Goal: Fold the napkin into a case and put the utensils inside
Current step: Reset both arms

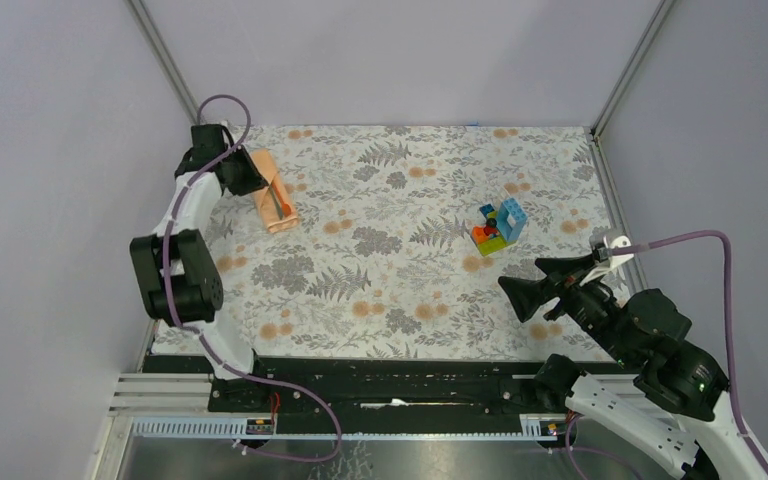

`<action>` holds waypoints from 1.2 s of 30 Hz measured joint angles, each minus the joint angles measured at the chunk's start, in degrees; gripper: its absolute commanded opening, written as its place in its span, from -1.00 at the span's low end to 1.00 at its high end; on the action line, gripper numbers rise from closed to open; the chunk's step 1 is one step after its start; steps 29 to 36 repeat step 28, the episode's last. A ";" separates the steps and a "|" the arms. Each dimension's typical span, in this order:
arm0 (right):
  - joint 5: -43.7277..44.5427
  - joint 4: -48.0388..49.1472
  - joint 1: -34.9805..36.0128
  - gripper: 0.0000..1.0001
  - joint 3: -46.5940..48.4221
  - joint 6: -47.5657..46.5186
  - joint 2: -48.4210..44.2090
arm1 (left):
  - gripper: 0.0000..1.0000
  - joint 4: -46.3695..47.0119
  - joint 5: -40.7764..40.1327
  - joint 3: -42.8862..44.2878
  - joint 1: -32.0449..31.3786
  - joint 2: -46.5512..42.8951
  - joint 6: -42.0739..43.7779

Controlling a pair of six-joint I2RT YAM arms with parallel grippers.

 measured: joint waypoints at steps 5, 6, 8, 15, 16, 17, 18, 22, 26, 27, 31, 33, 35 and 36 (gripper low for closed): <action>1.62 -0.15 0.00 0.99 0.50 -0.02 0.79 | -0.33 -0.46 3.19 -4.37 -1.11 -15.43 0.96; 2.71 -0.46 0.00 0.99 1.11 0.00 1.31 | -0.29 -0.37 4.02 -4.98 -2.38 -18.93 1.49; 5.53 -1.33 0.00 0.99 3.15 -0.04 2.71 | -0.27 -0.20 5.84 -5.49 -7.15 -26.03 2.60; 15.54 -4.90 0.00 0.99 17.64 -3.61 8.22 | -0.15 1.55 12.66 -4.57 -25.57 -45.11 4.13; 16.72 -4.92 0.00 0.99 20.00 -4.70 8.57 | -0.10 1.90 13.16 -4.15 -25.94 -46.75 4.11; 17.86 -4.94 0.00 0.99 22.43 -5.90 8.83 | -0.05 2.78 13.68 -3.52 -26.12 -49.20 4.09; 18.60 -4.85 0.00 0.99 24.02 -6.71 8.92 | -0.01 3.43 13.86 -3.17 -26.12 -50.69 4.28; 21.38 -4.63 0.00 0.99 29.38 -10.21 8.94 | 0.09 8.04 14.27 -2.19 -26.10 -58.97 5.05; 22.71 -4.37 0.00 0.99 31.12 -12.59 9.09 | 0.11 11.06 14.29 -0.17 -26.16 -64.65 6.51; 22.73 -4.35 0.00 0.99 31.21 -12.87 9.27 | 0.12 11.74 14.29 0.44 -26.16 -65.44 6.88; 22.73 -4.35 0.00 0.99 31.21 -13.05 9.38 | 0.13 12.20 14.32 0.81 -26.16 -65.90 7.28; 22.73 -4.35 0.00 0.99 31.21 -13.05 9.38 | 0.13 12.20 14.32 0.81 -26.16 -65.90 7.28; 22.73 -4.35 0.00 0.99 31.21 -13.05 9.38 | 0.13 12.20 14.32 0.81 -26.16 -65.90 7.28; 22.73 -4.35 0.00 0.99 31.21 -13.05 9.38 | 0.13 12.20 14.32 0.81 -26.16 -65.90 7.28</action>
